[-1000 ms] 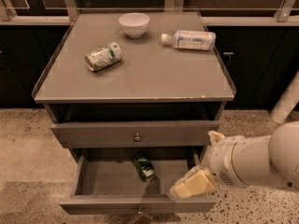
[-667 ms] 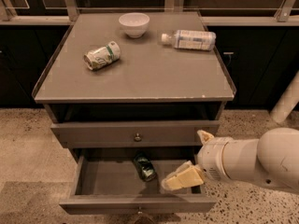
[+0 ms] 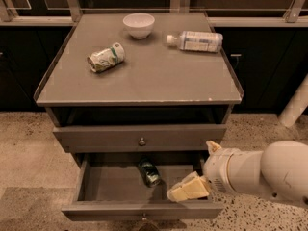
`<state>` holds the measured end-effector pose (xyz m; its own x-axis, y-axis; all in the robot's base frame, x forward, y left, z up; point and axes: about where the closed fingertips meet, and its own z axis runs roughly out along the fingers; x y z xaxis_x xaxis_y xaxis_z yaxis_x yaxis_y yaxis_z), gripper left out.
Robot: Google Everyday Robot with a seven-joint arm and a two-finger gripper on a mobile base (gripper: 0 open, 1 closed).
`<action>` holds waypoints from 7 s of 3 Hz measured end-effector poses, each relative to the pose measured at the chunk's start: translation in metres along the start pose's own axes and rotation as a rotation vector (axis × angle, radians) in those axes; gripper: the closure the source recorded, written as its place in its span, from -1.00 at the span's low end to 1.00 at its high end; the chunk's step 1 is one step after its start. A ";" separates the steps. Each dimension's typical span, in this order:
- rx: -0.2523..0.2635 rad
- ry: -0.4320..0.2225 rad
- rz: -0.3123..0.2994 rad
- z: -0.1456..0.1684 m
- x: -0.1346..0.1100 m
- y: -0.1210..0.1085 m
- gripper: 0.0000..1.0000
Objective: Pick green can from middle drawer and place on counter
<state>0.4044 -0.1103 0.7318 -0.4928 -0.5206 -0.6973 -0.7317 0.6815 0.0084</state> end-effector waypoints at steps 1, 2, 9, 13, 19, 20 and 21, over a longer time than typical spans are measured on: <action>0.025 0.015 0.075 0.025 0.033 0.016 -1.00; 0.034 -0.026 0.129 0.066 0.052 0.025 -1.00; -0.050 -0.129 0.262 0.247 0.093 0.012 -1.00; -0.030 -0.186 0.201 0.338 0.065 -0.010 -1.00; 0.062 -0.091 0.170 0.404 0.101 -0.043 -0.14; 0.062 -0.091 0.170 0.404 0.101 -0.043 0.30; 0.062 -0.091 0.170 0.404 0.101 -0.043 0.76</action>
Offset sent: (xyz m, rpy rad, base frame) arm 0.0309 0.0232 -0.1349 0.1280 -0.0899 -0.2832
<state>0.5758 0.0155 0.3716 -0.5599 -0.3489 -0.7515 -0.6101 0.7873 0.0890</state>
